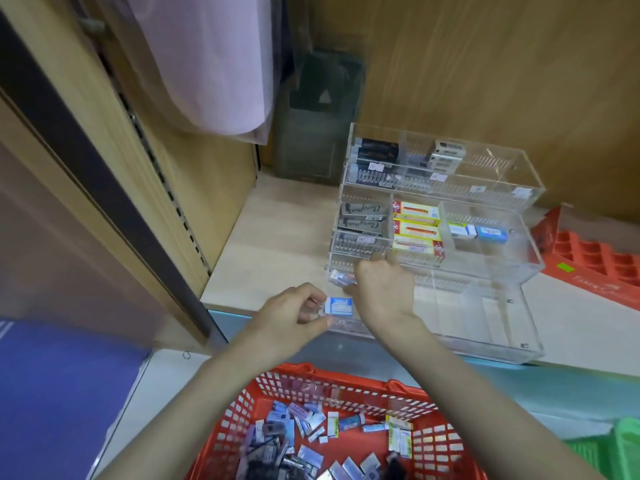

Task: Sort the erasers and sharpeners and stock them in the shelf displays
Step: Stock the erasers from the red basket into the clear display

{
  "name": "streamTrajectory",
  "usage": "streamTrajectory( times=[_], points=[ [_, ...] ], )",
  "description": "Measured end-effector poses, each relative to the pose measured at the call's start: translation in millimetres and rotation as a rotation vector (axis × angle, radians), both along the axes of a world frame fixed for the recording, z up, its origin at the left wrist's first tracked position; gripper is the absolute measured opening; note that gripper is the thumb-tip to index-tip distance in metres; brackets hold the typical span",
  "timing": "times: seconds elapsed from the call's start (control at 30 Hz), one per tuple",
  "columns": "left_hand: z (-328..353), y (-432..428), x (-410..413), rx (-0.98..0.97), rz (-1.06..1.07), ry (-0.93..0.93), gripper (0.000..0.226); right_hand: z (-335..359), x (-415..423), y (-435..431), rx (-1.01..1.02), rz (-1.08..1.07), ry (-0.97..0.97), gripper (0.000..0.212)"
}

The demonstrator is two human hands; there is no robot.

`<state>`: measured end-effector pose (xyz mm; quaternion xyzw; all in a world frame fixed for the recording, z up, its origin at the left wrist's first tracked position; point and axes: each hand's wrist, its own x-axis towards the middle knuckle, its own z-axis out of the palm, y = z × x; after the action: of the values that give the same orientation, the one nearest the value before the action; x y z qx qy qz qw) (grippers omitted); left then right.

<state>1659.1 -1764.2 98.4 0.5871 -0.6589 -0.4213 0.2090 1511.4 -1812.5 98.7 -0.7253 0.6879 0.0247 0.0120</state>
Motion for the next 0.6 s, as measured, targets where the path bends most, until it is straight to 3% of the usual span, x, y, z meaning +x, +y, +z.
streamTrajectory(
  times=[0.1,0.2,0.27,0.43,0.6],
  points=[
    [-3.2,1.5,2.6,0.019,-0.006,0.031,0.029,1.2,-4.5,3.7,0.030,-0.054,-0.113,0.032],
    [-4.8,2.5,3.4,0.019,-0.021,0.027,0.037,2.0,-12.0,10.5,0.195,-0.124,-0.301,0.025],
    [-6.1,2.2,2.9,0.008,-0.033,0.008,0.040,-0.5,-12.1,14.7,0.297,-0.130,-0.320,0.035],
    [-9.2,1.3,0.9,-0.017,-0.067,-0.051,0.044,0.5,-8.2,12.1,0.278,-0.135,-0.347,0.038],
    [-15.0,0.6,1.4,-0.165,-0.179,-0.347,0.062,-12.5,-19.6,6.7,0.433,-0.072,-0.362,0.048]
  ],
)
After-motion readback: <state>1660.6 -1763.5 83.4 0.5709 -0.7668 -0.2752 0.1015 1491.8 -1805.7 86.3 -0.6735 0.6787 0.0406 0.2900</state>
